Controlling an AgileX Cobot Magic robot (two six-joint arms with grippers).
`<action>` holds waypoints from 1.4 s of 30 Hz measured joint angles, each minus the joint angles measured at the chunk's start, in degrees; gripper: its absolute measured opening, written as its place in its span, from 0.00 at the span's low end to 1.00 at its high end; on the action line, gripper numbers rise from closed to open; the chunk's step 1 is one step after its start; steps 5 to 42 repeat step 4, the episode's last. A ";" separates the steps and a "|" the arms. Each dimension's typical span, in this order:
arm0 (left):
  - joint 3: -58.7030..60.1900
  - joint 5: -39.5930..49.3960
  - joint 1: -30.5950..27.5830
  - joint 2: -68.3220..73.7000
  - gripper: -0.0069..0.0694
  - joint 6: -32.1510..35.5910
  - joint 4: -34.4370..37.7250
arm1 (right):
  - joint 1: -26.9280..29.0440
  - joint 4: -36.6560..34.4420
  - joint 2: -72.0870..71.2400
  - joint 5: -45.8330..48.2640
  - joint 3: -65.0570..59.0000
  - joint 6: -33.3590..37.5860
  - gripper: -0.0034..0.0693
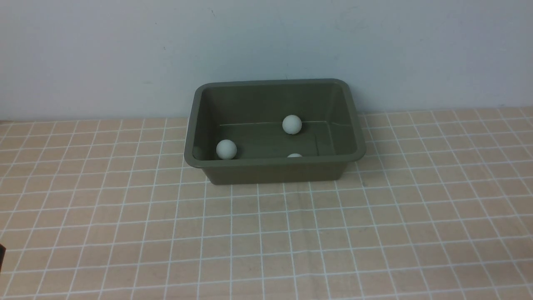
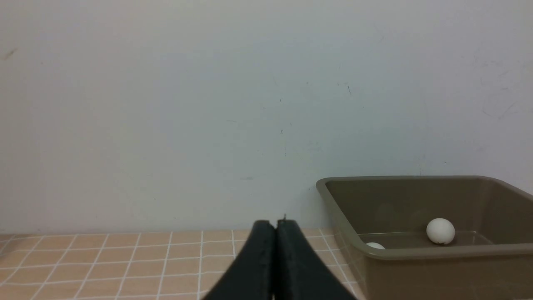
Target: Put the table tennis balls into the box on the light coffee tablecloth.
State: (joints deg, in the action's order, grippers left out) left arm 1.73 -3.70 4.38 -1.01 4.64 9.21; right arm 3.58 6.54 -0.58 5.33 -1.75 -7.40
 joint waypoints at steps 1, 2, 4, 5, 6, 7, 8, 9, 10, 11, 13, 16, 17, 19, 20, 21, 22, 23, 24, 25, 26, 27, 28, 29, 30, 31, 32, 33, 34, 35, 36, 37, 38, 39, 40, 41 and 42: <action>0.00 0.00 0.00 0.00 0.01 0.00 0.00 | 0.00 0.00 0.00 0.00 0.00 0.00 0.02; 0.00 0.00 0.00 0.00 0.01 0.00 0.00 | 0.00 0.00 0.00 0.00 0.00 0.00 0.02; 0.00 0.00 0.00 0.00 0.01 0.00 0.00 | 0.00 0.00 0.00 0.00 0.00 0.00 0.02; 0.00 0.00 0.00 0.00 0.01 0.00 0.00 | 0.00 0.00 0.00 0.00 0.00 0.00 0.02; 0.00 0.00 0.00 0.00 0.01 0.00 0.00 | 0.00 0.00 0.00 0.00 0.00 0.00 0.02; 0.00 0.00 0.00 0.00 0.01 0.00 0.00 | 0.00 0.00 0.00 0.00 0.00 0.00 0.02; 0.00 0.00 0.00 0.00 0.01 0.00 0.00 | 0.00 0.00 0.00 0.00 0.00 0.00 0.02; 0.00 0.00 0.00 0.00 0.01 0.00 0.00 | 0.00 0.00 0.00 0.00 0.00 0.00 0.02; 0.00 0.00 0.00 0.00 0.01 0.00 0.00 | 0.00 0.00 0.00 0.00 0.00 0.00 0.02; 0.00 0.00 0.00 0.00 0.01 0.00 0.00 | 0.00 0.00 0.00 0.00 0.00 0.00 0.02; 0.00 0.00 0.00 0.00 0.01 0.00 0.00 | 0.00 0.00 0.00 0.00 0.00 0.00 0.02; 0.00 0.00 0.00 0.00 0.01 0.00 0.00 | 0.00 0.00 0.00 0.00 0.00 0.00 0.02; 0.00 0.00 0.00 0.00 0.01 0.00 0.00 | 0.00 0.00 0.00 0.00 0.00 0.00 0.02; 0.00 0.00 0.00 0.00 0.01 0.00 0.00 | 0.00 0.00 0.00 0.00 0.00 0.00 0.02; 0.00 0.00 0.00 0.00 0.01 0.00 0.00 | 0.00 0.00 0.00 0.00 0.00 0.00 0.02; 0.00 0.00 0.00 0.00 0.01 0.00 0.00 | 0.00 0.00 0.00 0.00 0.00 0.00 0.02; 0.00 0.00 0.00 0.00 0.01 0.00 0.00 | 0.00 0.00 0.00 0.00 0.00 0.00 0.02; 0.00 0.00 0.00 0.00 0.01 0.00 0.00 | 0.00 0.00 0.00 0.00 0.00 0.00 0.02; 0.00 0.00 0.00 0.00 0.01 0.00 0.00 | 0.00 0.00 0.00 0.00 0.00 0.00 0.02; 0.00 0.00 0.00 0.00 0.01 0.00 0.00 | 0.00 0.00 0.00 0.00 0.00 0.00 0.02; 0.00 0.00 0.00 0.00 0.01 0.00 0.00 | 0.00 0.00 0.00 0.00 0.00 0.00 0.02; 0.00 0.00 0.00 0.00 0.01 0.00 0.00 | 0.00 0.00 0.00 0.00 0.00 0.00 0.02; 0.00 0.00 0.00 0.00 0.01 0.00 0.00 | 0.00 0.00 0.00 0.00 0.00 0.00 0.02; 0.00 0.00 0.00 0.00 0.01 0.00 0.00 | 0.00 0.00 0.00 0.00 0.00 0.00 0.02; 0.00 0.00 0.00 0.00 0.01 0.00 0.00 | 0.00 0.00 0.00 0.00 0.00 0.00 0.02; 0.00 0.00 0.00 0.00 0.01 0.00 0.00 | 0.00 0.00 0.00 0.00 0.00 0.00 0.02; 0.00 0.00 0.00 0.00 0.01 0.00 0.00 | 0.00 0.00 0.00 0.00 0.00 0.00 0.02; 0.00 0.00 0.00 0.00 0.01 0.00 0.00 | 0.00 0.00 0.00 0.00 0.00 0.00 0.02; 0.00 0.00 0.00 0.00 0.01 0.00 0.00 | 0.00 0.00 0.00 0.00 0.00 0.00 0.02; 0.00 0.00 0.00 0.00 0.01 0.00 0.00 | 0.00 0.00 0.00 0.00 0.00 0.00 0.02; 0.00 0.00 0.00 0.00 0.01 0.00 0.00 | 0.00 0.00 0.00 0.00 0.00 0.00 0.02; 0.00 0.00 0.00 0.00 0.01 0.00 0.00 | 0.00 0.00 0.00 0.00 0.00 0.00 0.02; 0.00 0.00 0.00 0.00 0.01 0.00 0.00 | 0.00 0.00 0.00 0.00 0.00 0.00 0.02; 0.00 0.00 0.00 0.00 0.01 0.00 0.00 | 0.00 0.00 0.00 0.00 0.00 0.00 0.02; 0.00 0.00 0.00 0.00 0.01 0.00 0.00 | 0.00 0.00 0.00 0.00 0.00 0.00 0.02; 0.00 0.00 0.00 0.00 0.01 0.00 0.00 | 0.00 0.00 0.00 0.00 0.00 0.00 0.02; 0.00 0.00 0.00 0.00 0.01 0.00 0.00 | 0.00 0.00 0.00 0.00 0.00 0.00 0.02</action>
